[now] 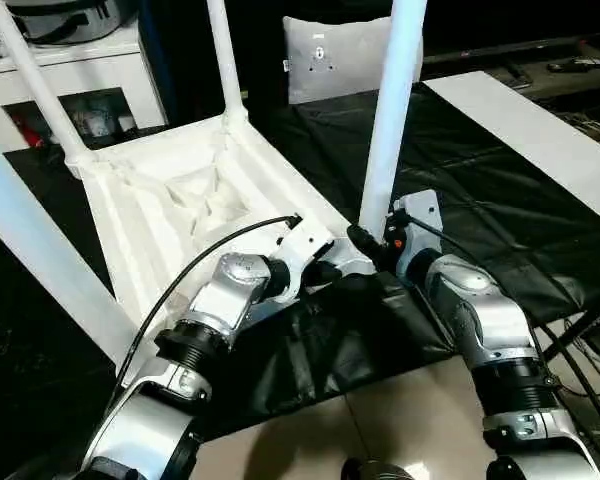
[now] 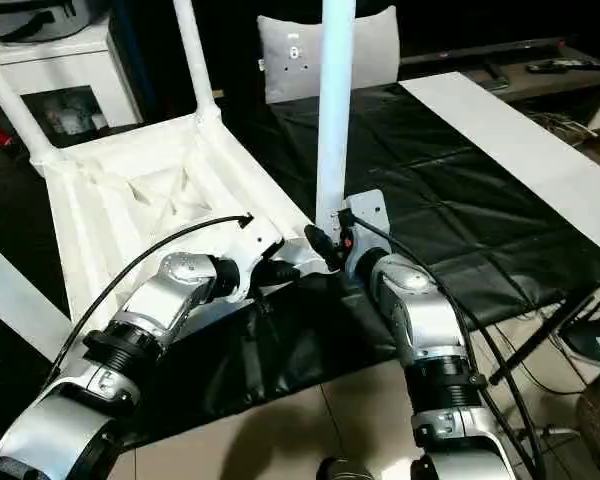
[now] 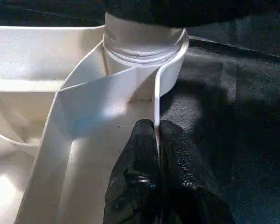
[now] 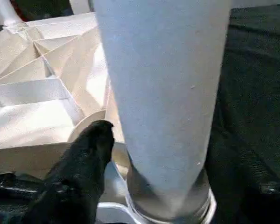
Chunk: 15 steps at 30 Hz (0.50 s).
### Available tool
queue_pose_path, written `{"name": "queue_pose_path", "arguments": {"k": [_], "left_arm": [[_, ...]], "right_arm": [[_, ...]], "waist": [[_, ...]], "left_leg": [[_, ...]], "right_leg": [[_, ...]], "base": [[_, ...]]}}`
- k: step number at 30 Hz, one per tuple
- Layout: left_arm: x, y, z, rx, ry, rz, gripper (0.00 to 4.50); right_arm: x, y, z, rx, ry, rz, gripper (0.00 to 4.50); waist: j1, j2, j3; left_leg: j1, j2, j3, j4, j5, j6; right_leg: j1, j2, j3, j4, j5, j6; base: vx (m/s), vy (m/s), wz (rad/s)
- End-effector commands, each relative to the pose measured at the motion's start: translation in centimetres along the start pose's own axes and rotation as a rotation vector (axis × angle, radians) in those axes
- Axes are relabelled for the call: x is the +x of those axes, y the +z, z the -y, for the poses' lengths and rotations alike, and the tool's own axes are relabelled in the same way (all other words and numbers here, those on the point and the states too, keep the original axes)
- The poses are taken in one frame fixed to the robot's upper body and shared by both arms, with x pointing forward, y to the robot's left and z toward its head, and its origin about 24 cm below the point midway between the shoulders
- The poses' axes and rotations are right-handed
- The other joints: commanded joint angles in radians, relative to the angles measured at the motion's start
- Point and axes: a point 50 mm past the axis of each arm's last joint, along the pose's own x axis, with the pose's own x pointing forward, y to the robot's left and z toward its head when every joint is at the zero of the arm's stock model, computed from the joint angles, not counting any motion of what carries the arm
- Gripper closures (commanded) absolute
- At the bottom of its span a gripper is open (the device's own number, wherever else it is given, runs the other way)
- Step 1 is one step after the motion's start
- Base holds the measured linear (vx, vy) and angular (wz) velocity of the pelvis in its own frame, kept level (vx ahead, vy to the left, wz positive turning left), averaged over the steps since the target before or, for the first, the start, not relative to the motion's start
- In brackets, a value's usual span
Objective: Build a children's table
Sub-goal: Rotate leg to tighten
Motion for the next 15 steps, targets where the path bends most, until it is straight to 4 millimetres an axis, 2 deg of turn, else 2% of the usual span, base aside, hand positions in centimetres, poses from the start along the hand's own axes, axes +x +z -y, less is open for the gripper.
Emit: {"name": "queue_pose_path", "arguments": {"k": [1,3,4,5,6,8,11,12,15], "left_arm": [[-0.3,2.4,0.1,0.079,-0.035,0.108,4.50],[-0.6,2.1,0.0,0.091,-0.055,0.103,4.50],[-0.7,2.0,-0.1,0.100,-0.068,0.103,4.50],[-0.9,1.8,-0.1,0.108,-0.085,0.099,4.50],[-1.1,1.7,-0.2,0.120,-0.101,0.096,4.50],[-1.3,1.4,-0.2,0.136,-0.133,0.090,4.50],[-1.8,0.9,-0.3,0.166,-0.183,0.068,4.50],[-2.4,0.4,-0.4,0.207,-0.249,0.045,4.50],[-3.2,-0.1,-0.5,0.249,-0.338,0.008,4.50]], "right_arm": [[-0.1,0.2,-1.1,0.002,0.132,0.032,1.06],[-0.8,0.3,-0.7,-0.021,0.182,0.042,0.85],[-1.0,0.3,-0.7,-0.032,0.208,0.045,0.75],[-1.5,0.3,-0.5,-0.053,0.250,0.040,0.75],[-1.9,0.3,-0.4,-0.075,0.283,0.034,0.63],[-2.5,0.3,-0.2,-0.108,0.332,0.020,0.42],[-3.3,0.3,0.3,-0.137,0.393,0.000,0.37],[-4.2,0.4,0.8,-0.163,0.464,-0.022,0.21],[-5.3,0.7,1.4,-0.187,0.567,-0.065,0.09]], "waist": [[0.012,-0.017,-0.078],[0.024,-0.017,-0.082],[0.025,-0.017,-0.083],[0.034,-0.018,-0.087],[0.040,-0.018,-0.086],[0.054,-0.019,-0.084],[0.073,-0.021,-0.081],[0.079,-0.023,-0.081],[0.100,-0.027,-0.078]], "left_leg": [[-0.024,0.019,-0.004,-0.065,-0.111,0.111],[-0.027,0.018,-0.003,-0.062,-0.091,0.130],[-0.029,0.019,-0.004,-0.061,-0.080,0.133],[-0.030,0.020,-0.005,-0.059,-0.052,0.142],[-0.031,0.020,-0.002,-0.057,-0.034,0.157],[-0.028,0.021,0.002,-0.057,-0.037,0.165],[-0.021,0.024,0.006,-0.059,-0.058,0.148],[-0.018,0.025,0.007,-0.061,-0.073,0.140],[-0.013,0.027,0.012,-0.064,-0.111,0.137]], "right_leg": [[0.076,-0.062,0.059,-0.054,-0.378,-0.062],[0.078,-0.061,0.064,-0.047,-0.354,-0.065],[0.078,-0.060,0.066,-0.043,-0.336,-0.071],[0.078,-0.060,0.068,-0.035,-0.296,-0.074],[0.075,-0.060,0.071,-0.032,-0.275,-0.085],[0.071,-0.057,0.072,-0.033,-0.286,-0.091],[0.065,-0.057,0.074,-0.037,-0.338,-0.082],[0.064,-0.056,0.074,-0.040,-0.357,-0.074],[0.061,-0.055,0.079,-0.042,-0.396,-0.057]], "base": [[0.000,0.000,0.00],[0.000,0.000,0.00],[0.000,0.000,0.00],[0.000,0.000,0.00],[0.000,0.000,0.00],[0.000,0.000,0.00],[0.000,0.000,0.00],[0.000,0.000,0.00],[0.000,0.000,0.00]]}}
